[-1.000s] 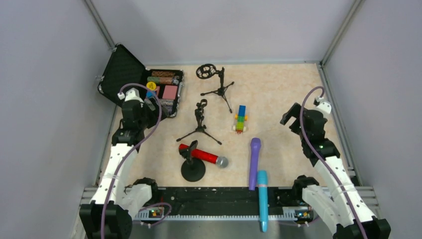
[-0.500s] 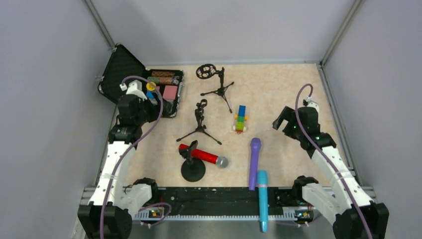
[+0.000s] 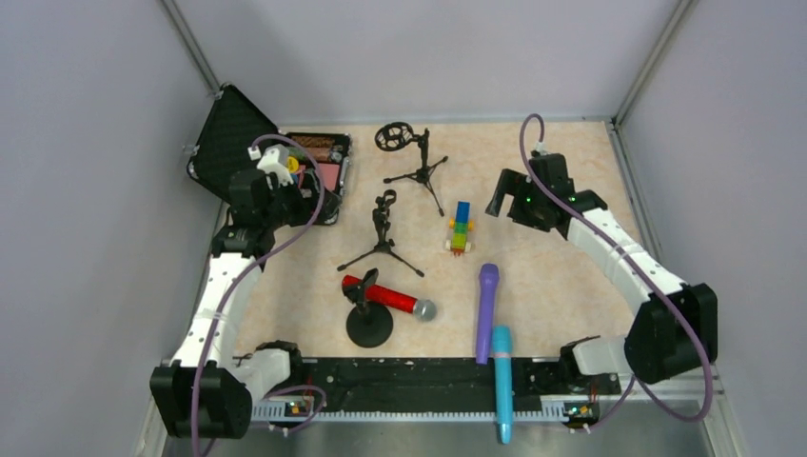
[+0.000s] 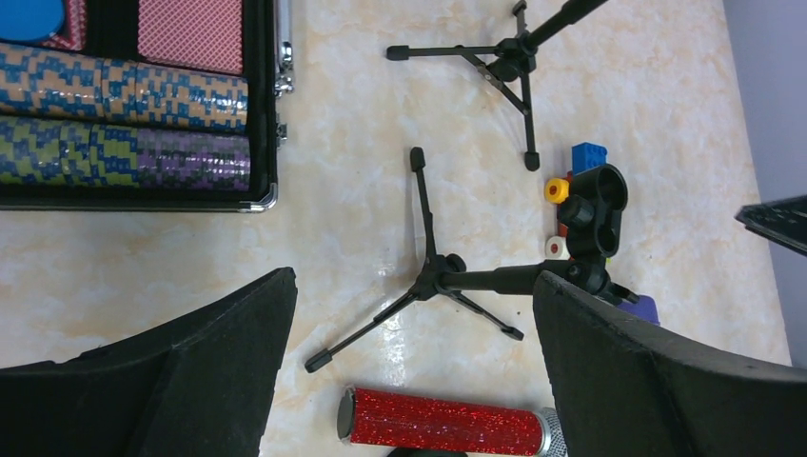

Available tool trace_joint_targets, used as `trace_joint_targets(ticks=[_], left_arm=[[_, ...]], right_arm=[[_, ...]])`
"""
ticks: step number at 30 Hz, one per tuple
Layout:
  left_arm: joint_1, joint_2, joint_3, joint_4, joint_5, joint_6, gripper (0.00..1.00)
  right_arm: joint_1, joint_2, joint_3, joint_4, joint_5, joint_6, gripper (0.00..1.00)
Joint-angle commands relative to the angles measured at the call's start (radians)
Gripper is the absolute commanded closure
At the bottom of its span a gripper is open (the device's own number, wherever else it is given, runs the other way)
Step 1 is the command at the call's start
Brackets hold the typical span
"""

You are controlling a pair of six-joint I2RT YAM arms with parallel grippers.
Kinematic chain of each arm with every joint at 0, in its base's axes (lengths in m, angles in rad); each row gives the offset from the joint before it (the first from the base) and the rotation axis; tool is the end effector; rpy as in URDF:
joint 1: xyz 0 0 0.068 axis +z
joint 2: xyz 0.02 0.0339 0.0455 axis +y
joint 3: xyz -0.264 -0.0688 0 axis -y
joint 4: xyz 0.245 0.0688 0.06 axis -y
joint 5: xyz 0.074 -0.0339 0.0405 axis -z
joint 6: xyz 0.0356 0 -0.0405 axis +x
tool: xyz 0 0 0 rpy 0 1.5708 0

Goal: Attach the microphones to the stand

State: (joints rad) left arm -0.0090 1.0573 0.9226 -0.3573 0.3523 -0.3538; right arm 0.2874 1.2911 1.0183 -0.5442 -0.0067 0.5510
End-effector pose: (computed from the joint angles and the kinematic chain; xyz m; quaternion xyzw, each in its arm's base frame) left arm 0.2357 -0.0144 0.3193 -0.0562 0.8477 -0.2391 0.4702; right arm 0.2629 0.0780 0.2791 0.1210 0.9219 0.1526 0.3349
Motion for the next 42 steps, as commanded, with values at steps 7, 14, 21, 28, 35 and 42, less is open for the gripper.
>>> trace_joint_targets(ticks=[7,14,21,28,35,42], left_arm=[[0.029,-0.052,-0.019,0.103,0.131,0.001,0.01],[0.029,-0.013,0.079,0.179,0.149,-0.035,0.01],[0.030,0.108,0.282,0.234,0.118,-0.080,0.01],[0.029,0.208,0.371,0.310,0.133,-0.114,0.01],[0.029,0.294,0.313,0.394,0.238,-0.115,0.01],[0.029,0.335,0.301,0.419,0.337,-0.178,0.03]], right_arm=[[0.048,0.040,0.031,0.050,-0.043,-0.039,0.01],[0.049,-0.043,-0.037,0.078,-0.057,-0.078,0.01],[0.048,-0.060,-0.095,0.040,-0.058,-0.099,0.01],[0.048,-0.053,-0.173,0.068,-0.089,-0.101,0.01],[0.048,-0.067,-0.230,0.076,-0.119,-0.084,0.01],[0.058,-0.122,-0.318,0.033,-0.136,-0.083,0.01]])
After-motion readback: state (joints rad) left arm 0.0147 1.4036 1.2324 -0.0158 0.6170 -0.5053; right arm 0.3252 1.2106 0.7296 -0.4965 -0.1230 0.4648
